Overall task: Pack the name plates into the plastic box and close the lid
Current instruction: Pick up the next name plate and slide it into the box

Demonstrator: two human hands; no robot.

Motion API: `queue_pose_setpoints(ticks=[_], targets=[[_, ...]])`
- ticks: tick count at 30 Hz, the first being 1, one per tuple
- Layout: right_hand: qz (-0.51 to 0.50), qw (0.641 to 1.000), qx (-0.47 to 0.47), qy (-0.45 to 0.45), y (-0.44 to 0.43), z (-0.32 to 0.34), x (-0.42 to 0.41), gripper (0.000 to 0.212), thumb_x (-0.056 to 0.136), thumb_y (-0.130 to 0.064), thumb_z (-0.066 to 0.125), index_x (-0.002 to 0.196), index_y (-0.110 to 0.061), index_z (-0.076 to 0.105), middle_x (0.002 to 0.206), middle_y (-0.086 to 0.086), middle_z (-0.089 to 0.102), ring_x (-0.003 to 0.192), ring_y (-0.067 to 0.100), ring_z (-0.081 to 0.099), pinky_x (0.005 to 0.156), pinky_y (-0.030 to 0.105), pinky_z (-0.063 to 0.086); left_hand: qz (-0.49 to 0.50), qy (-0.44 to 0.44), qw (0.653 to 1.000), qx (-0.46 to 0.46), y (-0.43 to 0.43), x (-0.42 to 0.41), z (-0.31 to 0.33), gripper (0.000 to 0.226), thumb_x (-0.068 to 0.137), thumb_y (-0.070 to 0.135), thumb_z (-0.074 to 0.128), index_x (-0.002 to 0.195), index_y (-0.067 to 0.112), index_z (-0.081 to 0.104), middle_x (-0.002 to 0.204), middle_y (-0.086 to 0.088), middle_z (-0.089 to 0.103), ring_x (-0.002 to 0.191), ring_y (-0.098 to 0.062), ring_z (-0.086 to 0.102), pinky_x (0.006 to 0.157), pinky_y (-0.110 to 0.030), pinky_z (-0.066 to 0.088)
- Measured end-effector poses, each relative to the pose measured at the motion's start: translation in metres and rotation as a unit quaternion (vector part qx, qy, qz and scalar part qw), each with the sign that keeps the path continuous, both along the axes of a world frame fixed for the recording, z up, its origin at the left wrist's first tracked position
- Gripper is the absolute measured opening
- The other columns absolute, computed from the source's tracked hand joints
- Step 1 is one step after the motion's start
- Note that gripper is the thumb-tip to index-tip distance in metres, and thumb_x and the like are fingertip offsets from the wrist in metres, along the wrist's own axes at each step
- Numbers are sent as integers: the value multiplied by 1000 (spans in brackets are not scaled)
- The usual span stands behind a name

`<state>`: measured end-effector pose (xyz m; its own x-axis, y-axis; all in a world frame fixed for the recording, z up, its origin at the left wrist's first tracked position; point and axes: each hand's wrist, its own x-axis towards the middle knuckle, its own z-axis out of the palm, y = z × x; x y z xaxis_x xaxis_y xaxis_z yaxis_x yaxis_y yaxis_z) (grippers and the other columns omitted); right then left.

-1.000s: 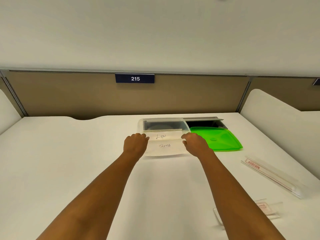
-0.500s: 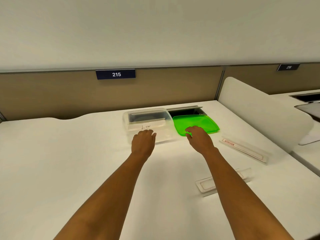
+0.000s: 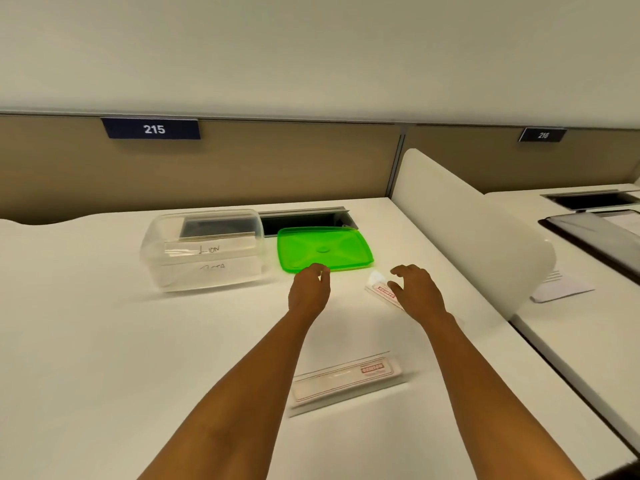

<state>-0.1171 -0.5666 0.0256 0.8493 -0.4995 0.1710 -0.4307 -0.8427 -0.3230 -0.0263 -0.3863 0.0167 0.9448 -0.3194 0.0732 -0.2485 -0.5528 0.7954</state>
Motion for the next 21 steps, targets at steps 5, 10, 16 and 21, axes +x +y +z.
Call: queue_pose_setpoints(ticks=[5, 10, 16, 21], targets=[[-6, 999, 12, 30, -43, -20, -22, 40, 93, -34, 56, 128, -14, 55, 128, 8, 58, 121, 26, 49, 93, 38, 46, 21, 86, 994, -59, -51, -9, -9, 33, 98, 23, 44, 121, 5, 60, 123, -15, 65, 117, -30, 57, 94, -28, 42], [0, 999, 35, 29, -63, -36, -34, 43, 92, -40, 54, 127, -16, 55, 126, 5, 60, 118, 24, 51, 93, 35, 45, 9, 122, 990, -65, -79, -13, -20, 35, 98, 23, 46, 124, 5, 59, 129, -15, 61, 120, -28, 55, 99, -27, 40], [26, 998, 58, -1, -71, -40, -36, 34, 92, -40, 54, 118, -19, 61, 110, 3, 69, 104, 20, 62, 82, 29, 48, -20, 150, 987, -46, -100, -13, -32, 42, 97, 28, 48, 134, 8, 51, 135, -13, 56, 126, -27, 50, 105, -31, 37], [33, 998, 62, 0, -74, -41, -34, 24, 92, -40, 55, 109, -26, 64, 103, -2, 70, 94, 18, 65, 69, 23, 40, -48, 148, 987, -48, -110, -10, -36, 45, 97, 29, 49, 136, 7, 50, 139, -12, 54, 127, -26, 50, 106, -30, 36]])
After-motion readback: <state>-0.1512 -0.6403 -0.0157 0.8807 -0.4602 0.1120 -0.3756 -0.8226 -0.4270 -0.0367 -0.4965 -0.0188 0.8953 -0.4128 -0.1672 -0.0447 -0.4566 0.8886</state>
